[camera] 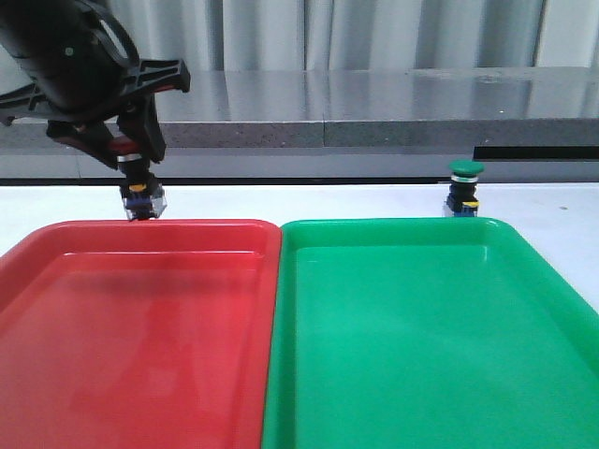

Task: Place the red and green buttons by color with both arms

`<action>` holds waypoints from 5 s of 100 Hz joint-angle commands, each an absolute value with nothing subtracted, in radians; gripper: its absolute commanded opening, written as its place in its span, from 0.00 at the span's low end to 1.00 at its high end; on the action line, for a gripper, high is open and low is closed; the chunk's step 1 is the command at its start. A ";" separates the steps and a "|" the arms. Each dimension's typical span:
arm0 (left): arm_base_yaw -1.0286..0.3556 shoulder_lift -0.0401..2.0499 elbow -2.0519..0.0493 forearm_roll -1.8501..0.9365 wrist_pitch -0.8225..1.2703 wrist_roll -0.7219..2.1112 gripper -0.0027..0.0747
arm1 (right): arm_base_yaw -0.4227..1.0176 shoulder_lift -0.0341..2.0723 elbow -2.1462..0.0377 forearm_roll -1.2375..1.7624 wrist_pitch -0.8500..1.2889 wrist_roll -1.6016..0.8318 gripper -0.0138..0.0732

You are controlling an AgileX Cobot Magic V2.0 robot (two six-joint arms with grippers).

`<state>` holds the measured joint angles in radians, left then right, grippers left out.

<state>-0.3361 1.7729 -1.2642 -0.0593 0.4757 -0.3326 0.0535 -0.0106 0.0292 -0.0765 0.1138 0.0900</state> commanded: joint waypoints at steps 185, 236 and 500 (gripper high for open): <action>-0.397 1.654 -1.074 -0.055 0.286 -0.377 0.68 | 0.048 -0.031 0.013 -0.077 0.031 0.084 0.08; -0.206 1.266 -1.067 0.129 0.277 -0.377 0.68 | 0.048 -0.031 0.013 -0.077 0.031 0.084 0.08; 0.040 -0.028 -0.009 0.071 0.006 -0.129 0.01 | 0.048 -0.031 0.013 -0.077 0.032 0.084 0.08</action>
